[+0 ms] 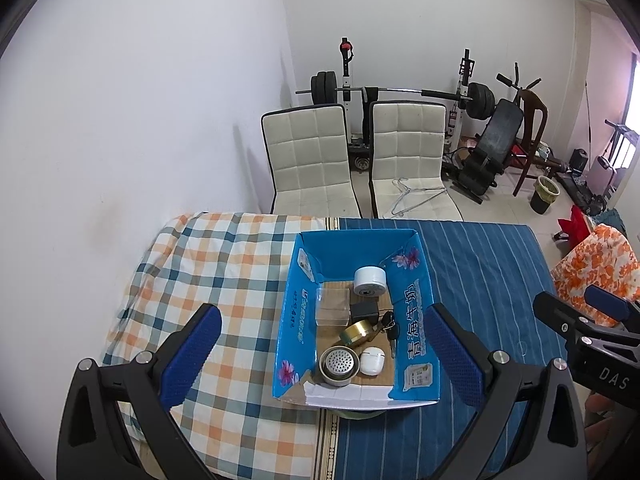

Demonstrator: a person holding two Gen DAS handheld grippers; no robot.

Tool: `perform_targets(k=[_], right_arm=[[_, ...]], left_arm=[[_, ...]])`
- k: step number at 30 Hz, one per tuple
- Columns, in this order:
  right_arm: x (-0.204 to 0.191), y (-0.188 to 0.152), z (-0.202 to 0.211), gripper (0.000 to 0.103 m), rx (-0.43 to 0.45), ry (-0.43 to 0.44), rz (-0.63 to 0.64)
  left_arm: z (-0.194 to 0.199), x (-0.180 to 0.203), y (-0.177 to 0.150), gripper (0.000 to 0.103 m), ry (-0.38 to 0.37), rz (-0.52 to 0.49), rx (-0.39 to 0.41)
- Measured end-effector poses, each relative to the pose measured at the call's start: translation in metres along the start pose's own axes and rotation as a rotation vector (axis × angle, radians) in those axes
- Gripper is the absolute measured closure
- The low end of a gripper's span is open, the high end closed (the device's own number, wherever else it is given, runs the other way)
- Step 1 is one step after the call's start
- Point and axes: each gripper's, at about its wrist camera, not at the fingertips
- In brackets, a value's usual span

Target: Organize rigid objects

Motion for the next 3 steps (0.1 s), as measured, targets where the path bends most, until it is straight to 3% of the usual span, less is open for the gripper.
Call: perform_targets(k=[3], right_arm=[[-0.0015, 0.0015, 0.0013, 0.008, -0.001, 0.006, 0.004]], left_arm=[[0.0019, 0.0001, 0.0034, 0.0, 0.003, 0.002, 0.004]])
Point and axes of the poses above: each gripper's, at about its wrist camera, not at the fingertips, and z roughly against the way its jaws point, x to its right, y to its top, and after that the axes turned 1 degree about x, right-handed
